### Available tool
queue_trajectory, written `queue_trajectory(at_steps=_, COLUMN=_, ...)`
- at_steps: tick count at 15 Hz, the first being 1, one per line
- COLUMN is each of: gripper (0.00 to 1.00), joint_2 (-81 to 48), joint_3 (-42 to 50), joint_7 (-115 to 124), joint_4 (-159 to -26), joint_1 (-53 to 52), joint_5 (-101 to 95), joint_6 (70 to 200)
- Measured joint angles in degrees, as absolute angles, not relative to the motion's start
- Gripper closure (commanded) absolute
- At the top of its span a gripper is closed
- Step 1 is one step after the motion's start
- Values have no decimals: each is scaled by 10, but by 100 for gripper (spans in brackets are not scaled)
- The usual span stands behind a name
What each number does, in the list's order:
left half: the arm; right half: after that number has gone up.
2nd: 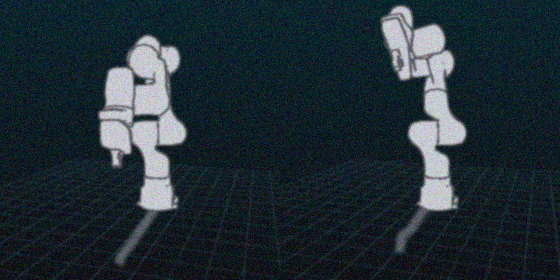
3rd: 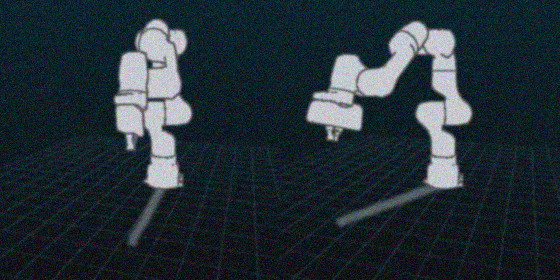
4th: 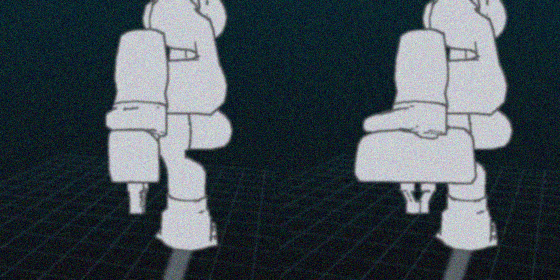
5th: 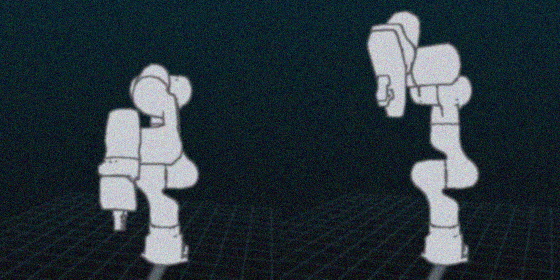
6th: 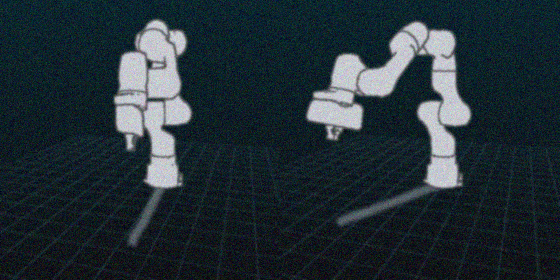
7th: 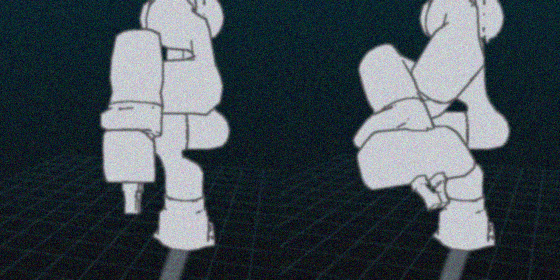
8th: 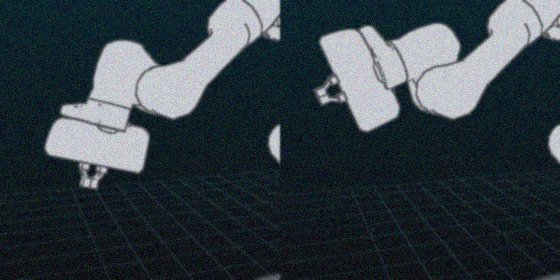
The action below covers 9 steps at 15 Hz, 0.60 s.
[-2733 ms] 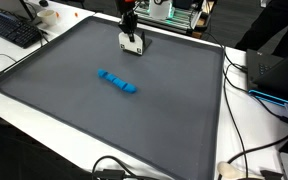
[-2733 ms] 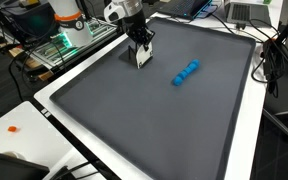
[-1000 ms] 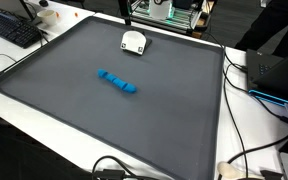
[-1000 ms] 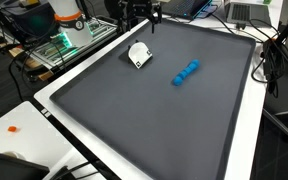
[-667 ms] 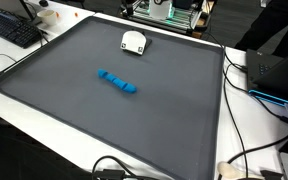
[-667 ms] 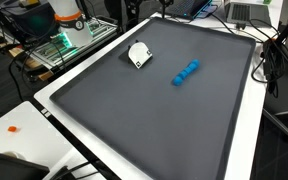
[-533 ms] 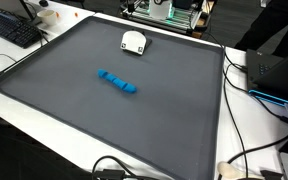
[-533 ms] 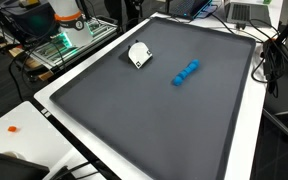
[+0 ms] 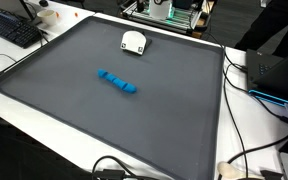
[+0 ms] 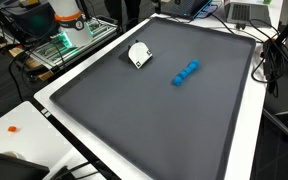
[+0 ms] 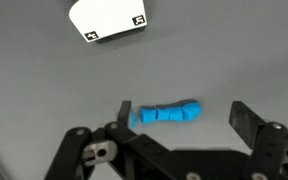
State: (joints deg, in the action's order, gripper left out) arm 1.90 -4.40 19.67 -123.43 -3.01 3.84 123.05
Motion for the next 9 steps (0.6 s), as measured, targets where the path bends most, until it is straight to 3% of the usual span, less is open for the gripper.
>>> queue_trajectory(at_steps=9, gripper=0, joint_2=-13, joint_3=-48, joint_7=44, joint_4=-1205, joint_1=-40, joint_5=16, joint_6=1231)
